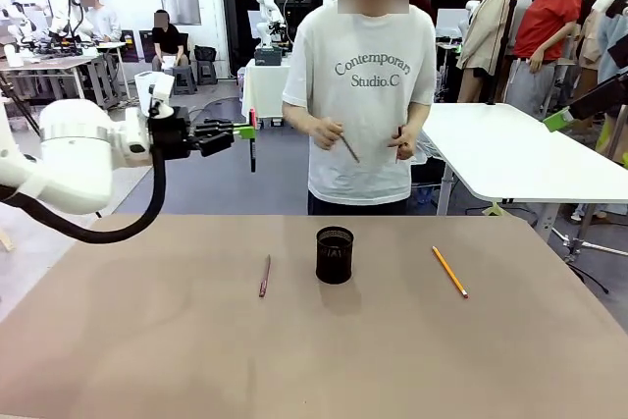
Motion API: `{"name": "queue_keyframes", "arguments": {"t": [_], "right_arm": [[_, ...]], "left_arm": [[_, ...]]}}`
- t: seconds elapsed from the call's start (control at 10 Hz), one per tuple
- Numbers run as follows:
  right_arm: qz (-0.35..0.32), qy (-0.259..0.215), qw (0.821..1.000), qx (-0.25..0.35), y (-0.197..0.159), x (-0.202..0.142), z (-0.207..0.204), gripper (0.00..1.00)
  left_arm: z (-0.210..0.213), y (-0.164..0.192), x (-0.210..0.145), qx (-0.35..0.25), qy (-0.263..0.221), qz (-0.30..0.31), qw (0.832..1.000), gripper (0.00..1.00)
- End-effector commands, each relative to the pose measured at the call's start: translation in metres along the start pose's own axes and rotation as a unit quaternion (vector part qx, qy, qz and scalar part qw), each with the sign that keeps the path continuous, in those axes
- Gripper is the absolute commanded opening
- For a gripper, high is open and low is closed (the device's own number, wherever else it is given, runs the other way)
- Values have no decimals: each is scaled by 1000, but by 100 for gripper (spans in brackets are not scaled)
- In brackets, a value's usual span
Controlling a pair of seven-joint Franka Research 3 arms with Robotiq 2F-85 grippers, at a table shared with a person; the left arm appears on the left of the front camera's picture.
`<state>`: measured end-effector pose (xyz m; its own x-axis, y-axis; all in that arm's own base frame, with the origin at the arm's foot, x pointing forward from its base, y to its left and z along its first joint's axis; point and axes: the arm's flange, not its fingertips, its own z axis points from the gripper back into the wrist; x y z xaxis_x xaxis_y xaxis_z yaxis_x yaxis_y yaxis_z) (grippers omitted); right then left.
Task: Place the pens into the pen holder.
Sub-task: Pick up a writing instrument from the table and place it into the Pen holder.
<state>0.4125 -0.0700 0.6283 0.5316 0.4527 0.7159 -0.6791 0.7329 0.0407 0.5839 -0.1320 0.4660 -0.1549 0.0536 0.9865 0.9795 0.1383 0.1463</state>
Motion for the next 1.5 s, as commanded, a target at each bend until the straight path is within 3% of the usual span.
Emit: {"name": "queue_keyframes", "arguments": {"t": [0.0, 0.6, 0.7, 0.8, 1.4], "right_arm": [[2, -7, 1000, 6, 0, 1, 1, 100], [2, -7, 1000, 6, 0, 1, 1, 100], [2, -7, 1000, 6, 0, 1, 1, 100], [2, -7, 1000, 6, 0, 1, 1, 100], [2, -7, 1000, 6, 0, 1, 1, 100]], "left_arm": [[16, 11, 9, -18, -10, 12, 1000, 0], [45, 25, 13, 3, -11, 7, 1000, 0], [44, 29, 6, -11, -31, 19, 999, 0], [44, 22, 13, 14, -8, -1, 1000, 0], [44, 22, 13, 14, -8, -1, 1000, 0]]}}
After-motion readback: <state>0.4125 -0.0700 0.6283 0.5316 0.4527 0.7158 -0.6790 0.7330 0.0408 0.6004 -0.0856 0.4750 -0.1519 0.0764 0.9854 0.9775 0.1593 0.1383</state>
